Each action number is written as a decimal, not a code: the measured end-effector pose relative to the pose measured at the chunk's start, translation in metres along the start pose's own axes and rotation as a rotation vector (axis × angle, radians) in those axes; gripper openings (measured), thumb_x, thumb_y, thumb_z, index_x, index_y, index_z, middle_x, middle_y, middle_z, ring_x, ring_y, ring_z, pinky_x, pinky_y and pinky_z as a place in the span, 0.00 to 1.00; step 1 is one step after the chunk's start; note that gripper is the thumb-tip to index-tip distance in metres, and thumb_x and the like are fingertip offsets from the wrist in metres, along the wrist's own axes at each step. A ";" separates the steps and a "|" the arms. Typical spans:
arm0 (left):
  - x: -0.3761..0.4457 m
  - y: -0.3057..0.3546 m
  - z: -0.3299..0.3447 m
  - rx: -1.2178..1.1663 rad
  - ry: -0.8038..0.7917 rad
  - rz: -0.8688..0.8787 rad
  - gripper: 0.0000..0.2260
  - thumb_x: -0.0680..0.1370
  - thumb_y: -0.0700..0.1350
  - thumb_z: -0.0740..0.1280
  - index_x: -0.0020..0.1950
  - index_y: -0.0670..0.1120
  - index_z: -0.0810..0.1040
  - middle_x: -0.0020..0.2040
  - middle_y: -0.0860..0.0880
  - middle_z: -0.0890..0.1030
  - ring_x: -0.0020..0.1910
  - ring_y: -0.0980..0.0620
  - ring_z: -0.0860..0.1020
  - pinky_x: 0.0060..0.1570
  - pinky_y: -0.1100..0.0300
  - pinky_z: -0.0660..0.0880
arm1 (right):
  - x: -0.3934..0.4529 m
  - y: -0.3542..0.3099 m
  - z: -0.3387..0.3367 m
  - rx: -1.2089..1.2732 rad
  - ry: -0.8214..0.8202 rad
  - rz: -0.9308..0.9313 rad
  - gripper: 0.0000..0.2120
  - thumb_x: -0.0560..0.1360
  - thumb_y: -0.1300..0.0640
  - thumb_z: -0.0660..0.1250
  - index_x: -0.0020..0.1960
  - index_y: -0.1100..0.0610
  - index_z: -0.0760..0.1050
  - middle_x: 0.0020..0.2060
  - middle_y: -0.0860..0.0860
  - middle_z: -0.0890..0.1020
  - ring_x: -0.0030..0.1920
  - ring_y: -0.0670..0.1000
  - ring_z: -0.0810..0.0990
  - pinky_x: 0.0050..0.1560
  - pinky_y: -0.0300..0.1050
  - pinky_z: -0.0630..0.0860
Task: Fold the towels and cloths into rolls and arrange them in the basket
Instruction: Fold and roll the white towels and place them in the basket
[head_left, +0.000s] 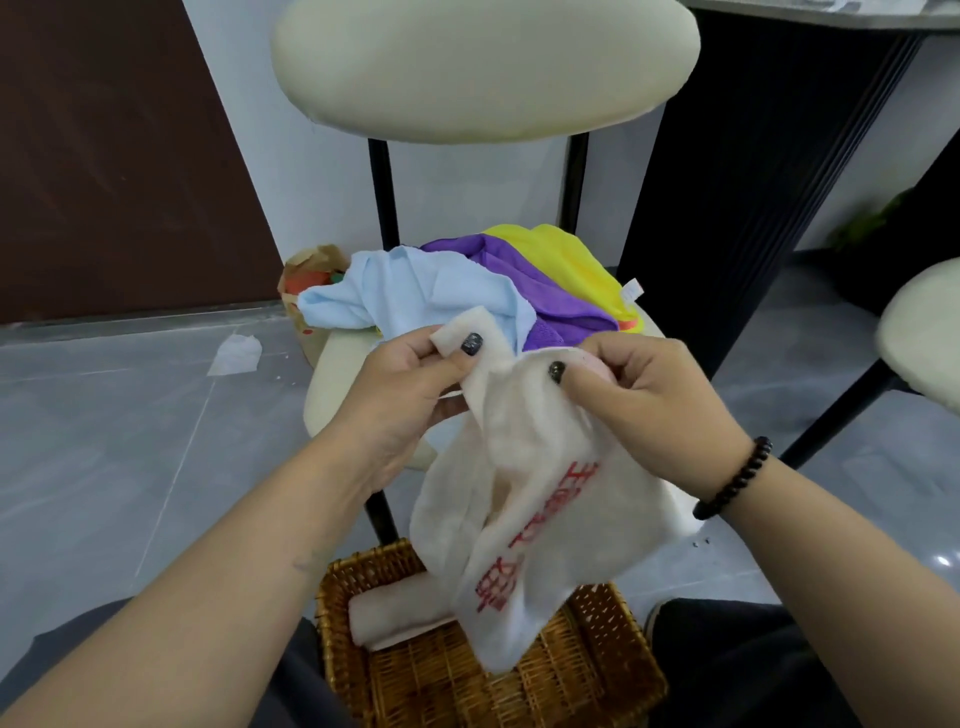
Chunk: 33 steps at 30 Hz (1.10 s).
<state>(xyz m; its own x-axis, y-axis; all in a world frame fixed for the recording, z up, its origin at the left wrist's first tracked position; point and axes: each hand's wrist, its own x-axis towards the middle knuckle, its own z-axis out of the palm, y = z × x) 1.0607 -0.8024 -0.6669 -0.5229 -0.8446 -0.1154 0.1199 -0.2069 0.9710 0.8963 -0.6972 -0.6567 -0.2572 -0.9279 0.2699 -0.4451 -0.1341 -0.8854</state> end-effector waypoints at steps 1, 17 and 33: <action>-0.003 -0.001 0.002 0.003 -0.040 0.001 0.06 0.77 0.39 0.67 0.53 0.44 0.81 0.48 0.46 0.85 0.45 0.52 0.82 0.42 0.61 0.80 | 0.000 -0.001 0.001 0.081 -0.025 0.044 0.06 0.74 0.60 0.67 0.40 0.61 0.74 0.27 0.55 0.71 0.31 0.52 0.67 0.34 0.45 0.66; -0.015 -0.003 0.011 0.052 -0.223 0.008 0.09 0.77 0.35 0.65 0.54 0.43 0.81 0.50 0.41 0.85 0.46 0.49 0.83 0.41 0.61 0.80 | -0.003 -0.014 0.002 0.052 -0.047 0.049 0.04 0.72 0.59 0.73 0.44 0.59 0.78 0.38 0.54 0.82 0.38 0.49 0.79 0.41 0.50 0.78; -0.020 -0.002 0.013 0.213 -0.331 0.123 0.11 0.76 0.30 0.64 0.54 0.41 0.80 0.45 0.49 0.86 0.44 0.56 0.83 0.40 0.67 0.78 | -0.006 -0.002 0.000 -0.098 0.009 0.004 0.07 0.72 0.55 0.73 0.37 0.56 0.78 0.33 0.52 0.81 0.31 0.48 0.76 0.35 0.46 0.74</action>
<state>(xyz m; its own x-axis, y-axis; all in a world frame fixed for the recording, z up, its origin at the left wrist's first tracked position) 1.0599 -0.7784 -0.6638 -0.7631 -0.6448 0.0443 0.0394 0.0221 0.9990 0.8988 -0.6915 -0.6570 -0.2667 -0.9252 0.2699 -0.5254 -0.0952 -0.8455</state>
